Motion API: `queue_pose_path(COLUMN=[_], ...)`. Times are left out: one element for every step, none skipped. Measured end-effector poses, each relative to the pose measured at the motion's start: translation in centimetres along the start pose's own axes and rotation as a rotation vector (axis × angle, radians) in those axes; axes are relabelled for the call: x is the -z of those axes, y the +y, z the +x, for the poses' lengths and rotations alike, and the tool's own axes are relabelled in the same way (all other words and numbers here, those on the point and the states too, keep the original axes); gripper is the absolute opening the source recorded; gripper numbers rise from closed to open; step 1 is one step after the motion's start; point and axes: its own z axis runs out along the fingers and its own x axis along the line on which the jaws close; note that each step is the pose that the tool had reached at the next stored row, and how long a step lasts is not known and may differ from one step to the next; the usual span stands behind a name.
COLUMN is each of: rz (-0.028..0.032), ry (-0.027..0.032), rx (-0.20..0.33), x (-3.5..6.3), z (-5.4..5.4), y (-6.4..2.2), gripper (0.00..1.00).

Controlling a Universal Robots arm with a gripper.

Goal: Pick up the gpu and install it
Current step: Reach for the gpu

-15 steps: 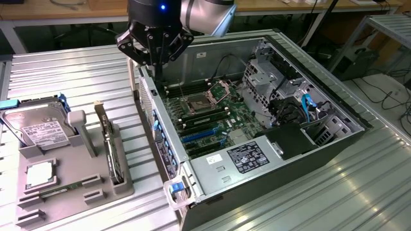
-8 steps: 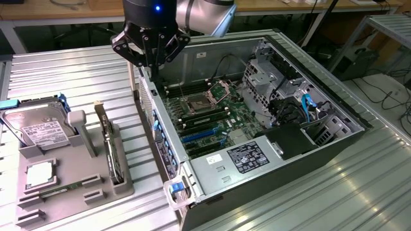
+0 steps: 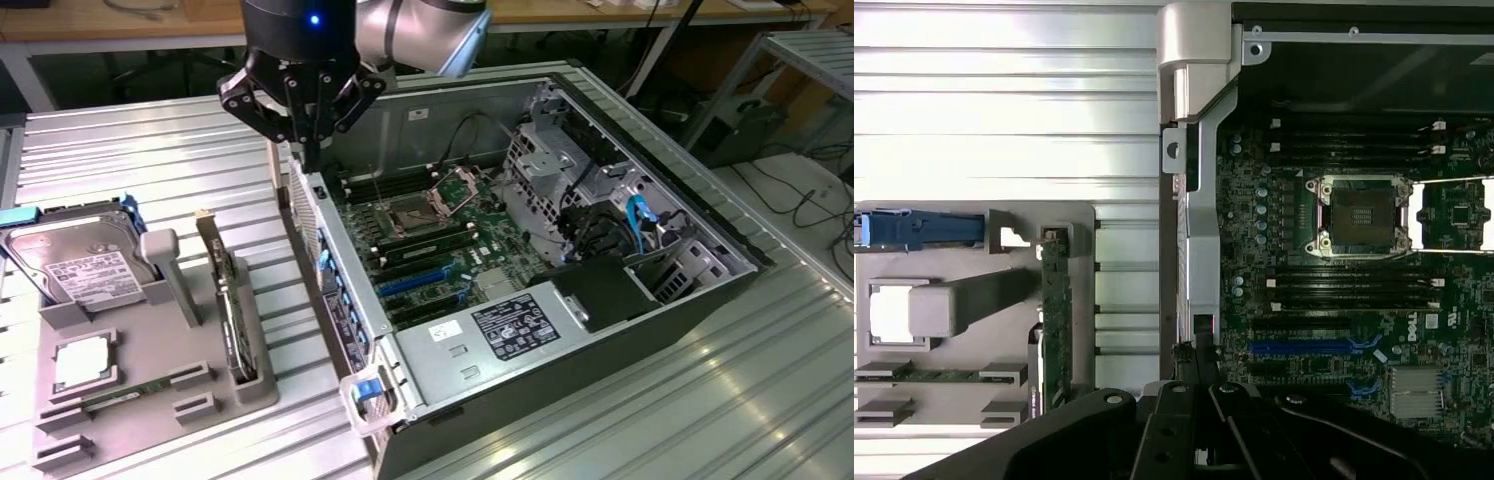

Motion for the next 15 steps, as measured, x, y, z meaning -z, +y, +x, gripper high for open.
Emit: queue_pose_path(rz=[0.0001, 0.0001, 0.0, 0.0, 0.0, 0.0, 0.0, 0.0, -0.0001, 0.0, 0.0, 0.0, 0.0, 0.0, 0.0], ry=[0.0001, 0.0001, 0.0001, 0.0, 0.0, 0.0001, 0.0001, 0.0001, 0.0, 0.0, 0.0001, 0.0001, 0.0001, 0.0001, 0.0001], rx=[0.0, 0.0, 0.0, 0.001, 0.001, 0.001, 0.001, 0.001, 0.001, 0.001, 0.002, 0.002, 0.002, 0.002, 0.002], x=[0.01, 0.01, 0.0, 0.0, 0.0, 0.01, 0.01, 0.01, 0.0, 0.0, 0.01, 0.0, 0.0, 0.0, 0.0], z=[0.1, 0.2, 0.3, 0.5, 0.6, 0.7, 0.8, 0.9, 1.0, 1.1, 1.2, 1.4, 1.5, 1.6, 1.7], y=[-0.04, -0.07, -0.1, -0.15, -0.2, -0.23, -0.26, -0.3, -0.34, -0.37, -0.41, -0.45, -0.47, -0.51, -0.54], gripper=[0.11, 0.11, 0.11, 0.11, 0.11, 0.11, 0.11, 0.11, 0.11, 0.11, 0.11, 0.11, 0.11, 0.11, 0.11])
